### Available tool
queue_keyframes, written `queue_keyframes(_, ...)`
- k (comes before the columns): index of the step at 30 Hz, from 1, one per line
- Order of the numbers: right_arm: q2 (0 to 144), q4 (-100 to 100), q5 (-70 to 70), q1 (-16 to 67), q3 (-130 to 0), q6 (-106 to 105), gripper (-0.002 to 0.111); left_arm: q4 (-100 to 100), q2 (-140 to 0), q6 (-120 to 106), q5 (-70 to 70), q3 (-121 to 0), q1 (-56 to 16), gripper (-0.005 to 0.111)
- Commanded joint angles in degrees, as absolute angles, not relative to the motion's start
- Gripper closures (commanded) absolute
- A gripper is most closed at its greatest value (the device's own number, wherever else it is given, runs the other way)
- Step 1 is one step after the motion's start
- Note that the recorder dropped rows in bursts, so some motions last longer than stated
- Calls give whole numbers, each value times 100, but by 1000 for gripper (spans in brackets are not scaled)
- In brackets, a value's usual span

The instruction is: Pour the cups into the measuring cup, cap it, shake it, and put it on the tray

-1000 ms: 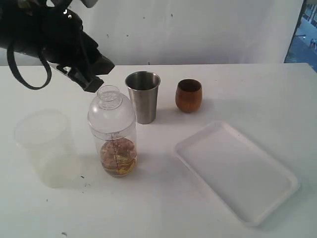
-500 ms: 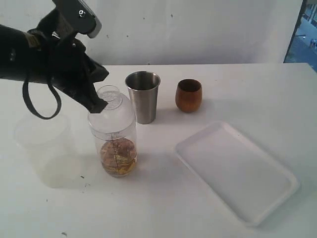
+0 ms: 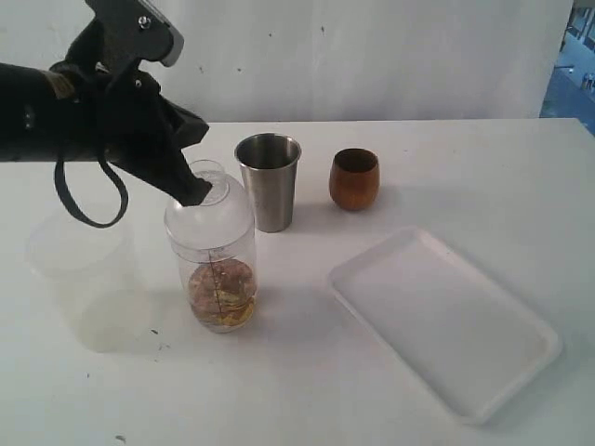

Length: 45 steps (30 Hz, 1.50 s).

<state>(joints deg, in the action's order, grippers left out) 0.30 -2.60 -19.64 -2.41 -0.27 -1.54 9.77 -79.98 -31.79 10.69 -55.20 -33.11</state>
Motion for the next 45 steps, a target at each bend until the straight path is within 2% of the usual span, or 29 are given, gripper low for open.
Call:
queue_keyframes(1,0,-281,-1946,-284,0,-133,108,1059,-8011,-3138,525,-5081,-3331,107)
queue_keyframes(10,0,-281,-1946,-284,0,-133,108,1104,-7863,-2882,-332,-4962,-3331,107)
queue_keyframes(15,0,-281,-1946,-284,0,-133,108,1191,-7324,-2553,0,-4933,-3395,107)
queue_keyframes(23,0,-281,-1946,-284,0,-133,108,1311,-6644,-1875,-1888,-3758,-3395,107)
queue_keyframes(27,0,-281,-1946,-284,0,-133,108,449,-6597,-1225,-2202,-3328,-3395,107)
queue_keyframes(33,0,-281,-1946,-284,0,-133,108,-1869,-6597,-316,-3176,-2705,-3395,107)
queue_keyframes(45,0,-281,-1946,-284,0,-133,108,-1419,-7281,-1104,-4067,-2749,-3382,107)
